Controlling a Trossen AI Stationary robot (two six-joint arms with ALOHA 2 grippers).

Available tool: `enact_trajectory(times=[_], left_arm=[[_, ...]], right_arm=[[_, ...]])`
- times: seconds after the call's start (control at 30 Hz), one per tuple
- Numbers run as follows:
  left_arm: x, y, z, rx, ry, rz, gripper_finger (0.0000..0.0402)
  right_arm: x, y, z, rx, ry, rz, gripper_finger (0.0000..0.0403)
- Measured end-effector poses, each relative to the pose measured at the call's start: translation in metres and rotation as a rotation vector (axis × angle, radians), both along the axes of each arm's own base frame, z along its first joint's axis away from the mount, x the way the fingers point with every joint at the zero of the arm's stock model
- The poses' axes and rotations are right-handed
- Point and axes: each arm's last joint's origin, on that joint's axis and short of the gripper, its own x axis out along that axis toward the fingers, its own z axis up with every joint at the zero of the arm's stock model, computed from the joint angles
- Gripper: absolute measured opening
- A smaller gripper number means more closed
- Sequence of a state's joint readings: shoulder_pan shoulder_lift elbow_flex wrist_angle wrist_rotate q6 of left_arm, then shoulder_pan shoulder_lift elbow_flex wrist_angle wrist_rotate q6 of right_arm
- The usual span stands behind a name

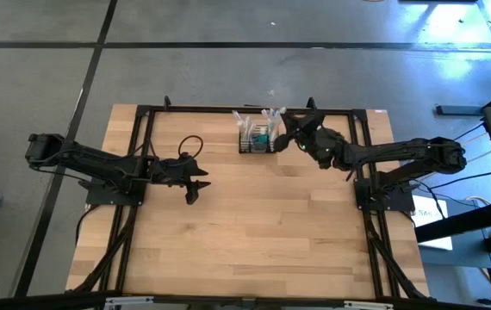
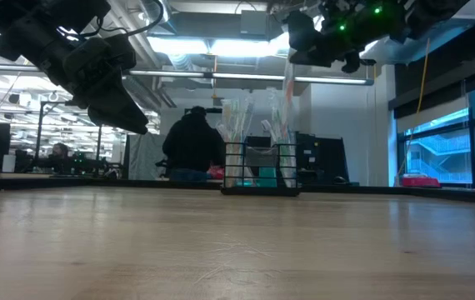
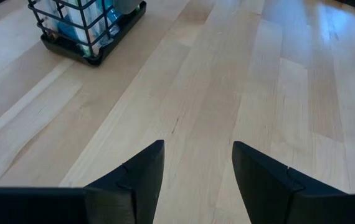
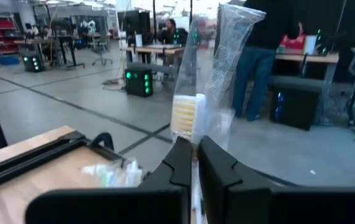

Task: Pick & Place toothbrushing station
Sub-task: Put the orange toothbrush in the right section of the wire organizer

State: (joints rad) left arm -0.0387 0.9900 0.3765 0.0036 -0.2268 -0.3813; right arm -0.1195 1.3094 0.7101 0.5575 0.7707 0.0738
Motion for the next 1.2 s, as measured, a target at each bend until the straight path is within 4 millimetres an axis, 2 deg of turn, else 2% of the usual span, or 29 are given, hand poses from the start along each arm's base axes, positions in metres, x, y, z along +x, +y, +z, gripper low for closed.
enact_trajectory(times=[0.13, 0.27, 0.73, 1.2], left_arm=[[0.0, 0.0, 0.0, 0.0, 0.0, 0.0, 0.0184], [0.0, 0.0, 0.0, 0.0, 0.0, 0.0, 0.0184], [0.0, 0.0, 0.0, 0.0, 0.0, 0.0, 0.0184], [0.0, 0.0, 0.0, 0.0, 0.0, 0.0, 0.0184]], right_arm=[[-0.001, -0.005, 0.001, -0.023, 0.01, -0.017, 0.0012], [0.003, -0.01, -0.006, -0.02, 0.036, -0.034, 0.0011], [0.021, -0.027, -0.046, 0.002, 0.149, -0.09, 0.0011], [0.033, -0.028, -0.079, 0.078, 0.173, -0.101, 0.0011]])
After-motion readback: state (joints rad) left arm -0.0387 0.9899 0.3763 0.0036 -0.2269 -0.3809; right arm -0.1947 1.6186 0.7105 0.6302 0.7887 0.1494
